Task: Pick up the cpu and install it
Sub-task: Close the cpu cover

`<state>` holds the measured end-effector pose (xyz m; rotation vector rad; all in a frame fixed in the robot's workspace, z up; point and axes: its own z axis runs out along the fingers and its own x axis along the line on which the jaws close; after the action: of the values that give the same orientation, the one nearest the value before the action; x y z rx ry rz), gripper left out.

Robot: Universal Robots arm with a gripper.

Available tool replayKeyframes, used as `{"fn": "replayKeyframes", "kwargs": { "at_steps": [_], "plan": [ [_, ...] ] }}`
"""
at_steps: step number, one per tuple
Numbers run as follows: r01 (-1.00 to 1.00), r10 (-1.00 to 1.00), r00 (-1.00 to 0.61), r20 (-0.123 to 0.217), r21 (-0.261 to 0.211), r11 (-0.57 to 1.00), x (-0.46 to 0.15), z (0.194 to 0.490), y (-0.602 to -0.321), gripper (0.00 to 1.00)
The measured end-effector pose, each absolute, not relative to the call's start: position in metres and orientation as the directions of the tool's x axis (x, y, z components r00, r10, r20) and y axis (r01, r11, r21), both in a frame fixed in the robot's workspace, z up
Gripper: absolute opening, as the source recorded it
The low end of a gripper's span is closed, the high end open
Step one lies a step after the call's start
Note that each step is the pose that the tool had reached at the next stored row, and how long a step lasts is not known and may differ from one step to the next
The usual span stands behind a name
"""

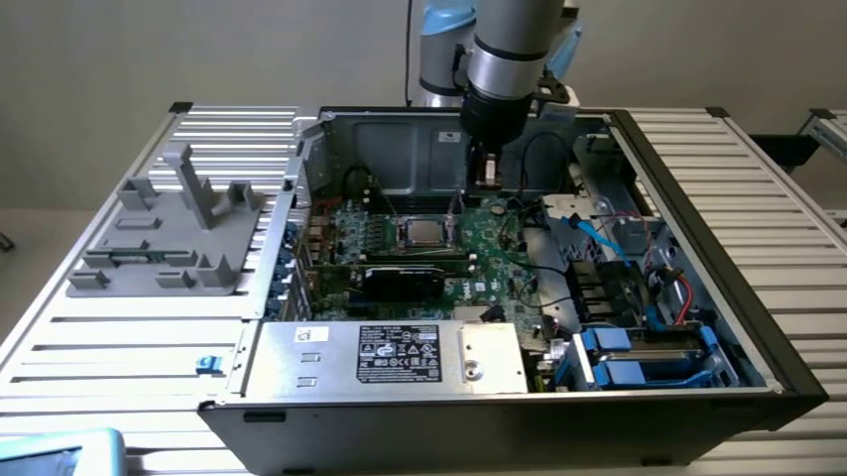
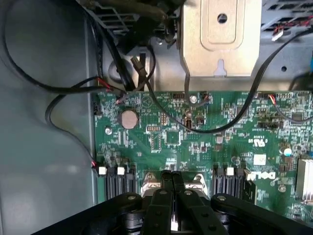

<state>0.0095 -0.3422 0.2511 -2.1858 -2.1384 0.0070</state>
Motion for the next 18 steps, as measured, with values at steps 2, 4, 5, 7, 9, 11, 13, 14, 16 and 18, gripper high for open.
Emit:
{"fn": "replayKeyframes", "kwargs": {
  "at_steps": [2, 4, 5, 7, 9, 11, 13, 14, 16, 18],
  "plan": [
    [0.997, 0.998, 0.024, 0.059, -0.072, -0.020, 0.002, 0.251, -0.342, 0.11],
    [0.997, 0.998, 0.024, 0.062, -0.079, -0.019, -0.007, 0.251, -0.342, 0.11],
    [0.997, 0.998, 0.024, 0.064, -0.080, -0.019, -0.012, 0.251, -0.342, 0.11],
    [0.997, 0.997, 0.024, 0.067, -0.081, -0.019, -0.021, 0.251, -0.342, 0.11],
    [0.997, 0.997, 0.024, 0.069, -0.082, -0.018, -0.030, 0.251, -0.342, 0.11],
    [0.996, 0.997, 0.024, 0.069, -0.082, -0.018, -0.039, 0.251, -0.342, 0.11],
    [0.996, 0.997, 0.024, 0.069, -0.083, -0.018, -0.048, 0.251, -0.342, 0.11],
    [0.996, 0.997, 0.024, 0.069, -0.083, -0.018, -0.053, 0.250, -0.342, 0.11],
    [0.996, 0.997, 0.024, 0.069, -0.083, -0.018, -0.062, 0.249, -0.342, 0.11],
    [0.996, 0.997, 0.024, 0.068, -0.083, -0.018, -0.070, 0.246, -0.342, 0.11]
  ]
}}
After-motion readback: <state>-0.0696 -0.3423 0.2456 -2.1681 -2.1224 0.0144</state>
